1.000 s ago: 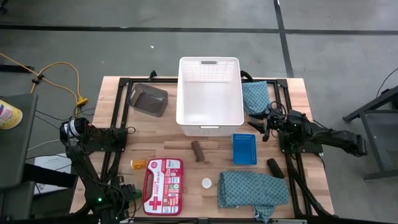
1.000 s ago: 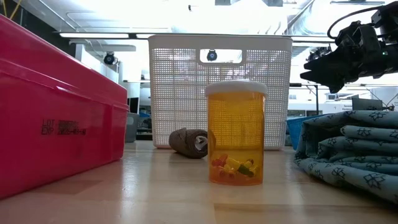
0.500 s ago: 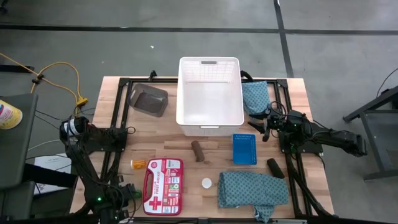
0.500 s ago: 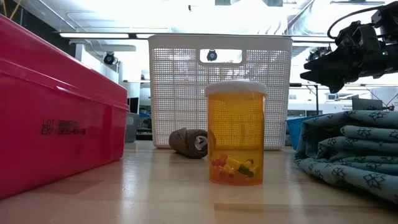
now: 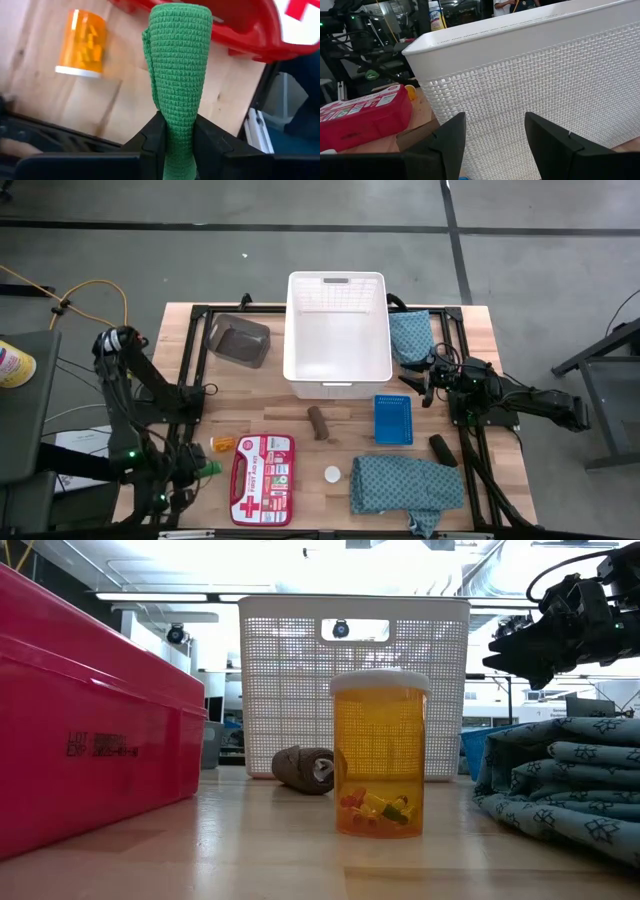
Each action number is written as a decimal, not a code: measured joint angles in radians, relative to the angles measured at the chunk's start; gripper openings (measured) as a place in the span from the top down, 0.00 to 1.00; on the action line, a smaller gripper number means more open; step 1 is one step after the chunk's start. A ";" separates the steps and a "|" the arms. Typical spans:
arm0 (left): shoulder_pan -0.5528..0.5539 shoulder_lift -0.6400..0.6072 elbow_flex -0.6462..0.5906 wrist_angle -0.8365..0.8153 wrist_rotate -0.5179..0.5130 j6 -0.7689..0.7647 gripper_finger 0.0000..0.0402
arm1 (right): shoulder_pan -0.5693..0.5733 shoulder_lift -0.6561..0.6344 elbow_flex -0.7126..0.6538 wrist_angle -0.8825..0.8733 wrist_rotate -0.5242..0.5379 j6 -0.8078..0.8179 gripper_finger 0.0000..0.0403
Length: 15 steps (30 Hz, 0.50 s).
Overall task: Pick & place medical supplies in basket/bin
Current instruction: Put the green bandage into the black bin
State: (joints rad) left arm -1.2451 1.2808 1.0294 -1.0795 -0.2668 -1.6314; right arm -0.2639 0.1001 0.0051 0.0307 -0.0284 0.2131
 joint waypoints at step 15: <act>0.436 -0.009 0.000 -0.031 0.013 0.284 0.83 | 0.000 0.000 0.000 0.000 0.000 0.000 0.52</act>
State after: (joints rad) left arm -0.8091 1.2715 1.0294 -1.1104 -0.2540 -1.3473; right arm -0.2642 0.1003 0.0054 0.0307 -0.0284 0.2131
